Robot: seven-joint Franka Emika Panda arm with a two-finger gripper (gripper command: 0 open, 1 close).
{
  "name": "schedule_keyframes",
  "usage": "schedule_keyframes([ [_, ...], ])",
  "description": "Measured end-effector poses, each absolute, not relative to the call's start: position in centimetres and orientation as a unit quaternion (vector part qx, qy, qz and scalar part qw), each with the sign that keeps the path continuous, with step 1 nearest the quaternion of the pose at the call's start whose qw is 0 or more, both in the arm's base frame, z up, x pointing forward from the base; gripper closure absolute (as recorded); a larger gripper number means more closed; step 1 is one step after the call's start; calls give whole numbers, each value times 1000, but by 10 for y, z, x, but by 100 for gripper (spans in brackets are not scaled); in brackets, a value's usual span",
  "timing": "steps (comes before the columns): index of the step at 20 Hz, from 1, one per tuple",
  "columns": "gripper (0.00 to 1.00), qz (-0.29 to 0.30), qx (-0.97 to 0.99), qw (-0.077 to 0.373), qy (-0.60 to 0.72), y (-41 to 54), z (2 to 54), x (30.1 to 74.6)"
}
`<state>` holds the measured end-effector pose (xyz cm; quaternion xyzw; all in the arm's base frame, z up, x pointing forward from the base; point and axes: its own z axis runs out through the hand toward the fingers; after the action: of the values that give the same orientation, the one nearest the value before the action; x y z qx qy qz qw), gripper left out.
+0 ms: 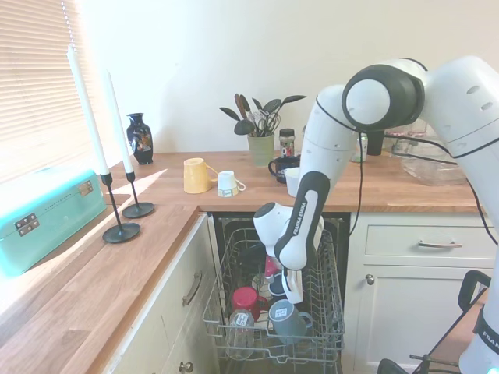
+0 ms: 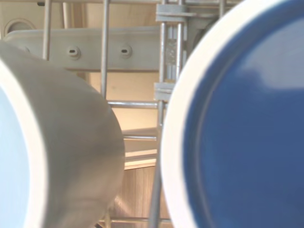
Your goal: Move a mug from dishwasher to table
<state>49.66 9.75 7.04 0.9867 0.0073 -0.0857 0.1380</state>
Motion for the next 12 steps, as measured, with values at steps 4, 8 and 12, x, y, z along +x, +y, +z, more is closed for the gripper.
schedule_keyframes([
  [4, 100, -83, 987, 138, 3, 95, 72, 499],
  [8, 100, -81, 987, 137, 0, 95, 72, 500],
  [12, 100, -77, 988, 132, -5, 98, 72, 500],
])
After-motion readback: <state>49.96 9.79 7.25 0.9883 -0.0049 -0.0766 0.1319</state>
